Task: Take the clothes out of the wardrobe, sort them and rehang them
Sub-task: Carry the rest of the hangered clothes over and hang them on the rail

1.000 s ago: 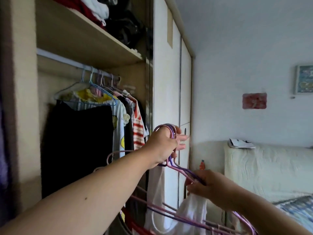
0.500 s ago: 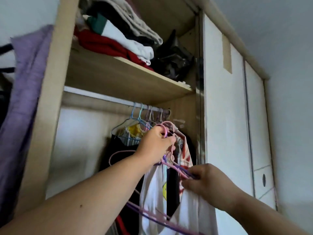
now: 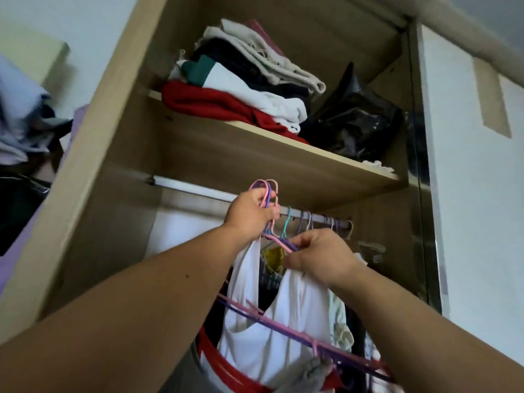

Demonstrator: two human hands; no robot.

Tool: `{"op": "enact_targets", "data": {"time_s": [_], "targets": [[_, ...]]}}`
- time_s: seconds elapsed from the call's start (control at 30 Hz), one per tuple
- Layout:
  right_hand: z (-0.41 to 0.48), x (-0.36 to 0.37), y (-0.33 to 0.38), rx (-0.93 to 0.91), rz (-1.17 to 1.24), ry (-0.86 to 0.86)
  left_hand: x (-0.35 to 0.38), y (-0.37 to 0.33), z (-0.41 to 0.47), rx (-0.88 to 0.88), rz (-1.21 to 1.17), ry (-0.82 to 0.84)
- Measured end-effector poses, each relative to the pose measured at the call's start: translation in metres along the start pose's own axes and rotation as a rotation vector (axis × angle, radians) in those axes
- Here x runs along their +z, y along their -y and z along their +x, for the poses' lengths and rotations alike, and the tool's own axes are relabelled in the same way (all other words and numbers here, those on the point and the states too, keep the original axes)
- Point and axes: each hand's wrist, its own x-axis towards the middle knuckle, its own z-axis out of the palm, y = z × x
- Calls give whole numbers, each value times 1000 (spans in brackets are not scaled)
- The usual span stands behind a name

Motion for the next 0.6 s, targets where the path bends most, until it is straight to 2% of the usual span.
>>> {"op": "enact_targets", "data": {"time_s": [0.13,0.37,0.5,0.6], "targets": [[51,18,-18,-8,117,-25,6,30,43,33,-3,21],[134,37,-42,-34,68,-116,15,65,128,60,103,105],[163,50,-48,-9,16,-122,21,89,159,75,399,89],[182,59,-55,36,-1,-101,21,105,171,100,731,-13]]}}
